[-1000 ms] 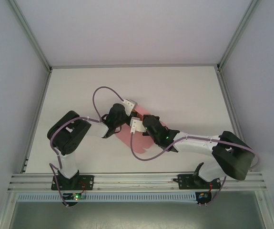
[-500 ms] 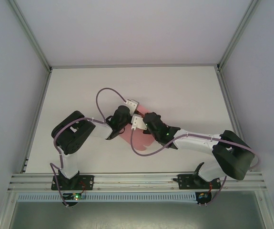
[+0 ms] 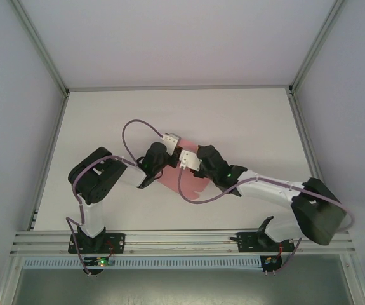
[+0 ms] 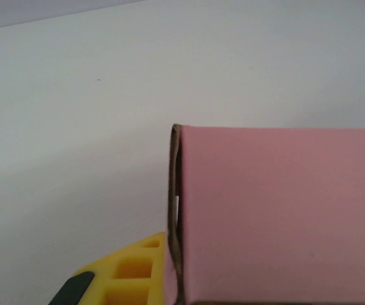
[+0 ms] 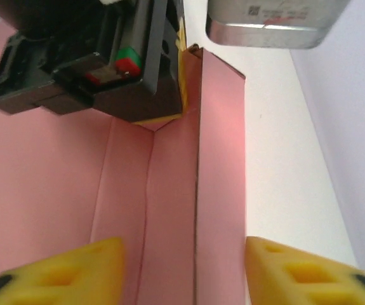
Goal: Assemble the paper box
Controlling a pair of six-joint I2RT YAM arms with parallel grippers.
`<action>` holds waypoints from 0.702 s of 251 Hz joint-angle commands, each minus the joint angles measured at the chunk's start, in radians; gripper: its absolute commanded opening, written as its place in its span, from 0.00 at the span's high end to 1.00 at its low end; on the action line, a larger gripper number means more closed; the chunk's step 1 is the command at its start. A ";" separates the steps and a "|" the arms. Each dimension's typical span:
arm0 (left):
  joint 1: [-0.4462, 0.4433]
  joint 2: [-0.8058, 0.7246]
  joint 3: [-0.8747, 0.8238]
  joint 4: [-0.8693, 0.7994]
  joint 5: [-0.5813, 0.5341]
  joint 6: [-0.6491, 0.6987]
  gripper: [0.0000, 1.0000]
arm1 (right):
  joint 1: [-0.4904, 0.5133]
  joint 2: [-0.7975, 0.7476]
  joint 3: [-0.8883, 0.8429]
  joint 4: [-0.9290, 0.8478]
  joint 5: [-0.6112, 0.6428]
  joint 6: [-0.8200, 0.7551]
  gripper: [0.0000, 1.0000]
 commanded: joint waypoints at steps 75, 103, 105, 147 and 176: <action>0.015 -0.019 -0.021 -0.019 -0.068 -0.031 1.00 | -0.080 -0.356 -0.096 0.145 -0.222 0.274 0.02; 0.016 -0.080 -0.007 -0.076 -0.081 -0.079 1.00 | -0.138 -0.416 -0.113 0.181 -0.176 0.399 0.02; 0.016 -0.085 -0.004 -0.083 -0.083 -0.084 1.00 | -0.142 -0.419 -0.112 0.180 -0.173 0.407 0.02; 0.017 -0.195 0.043 -0.240 -0.093 -0.140 1.00 | -0.228 -0.454 -0.033 0.055 -0.080 0.586 0.02; 0.017 -0.250 0.064 -0.323 -0.111 -0.167 1.00 | -0.299 -0.443 0.051 -0.107 -0.123 0.703 0.02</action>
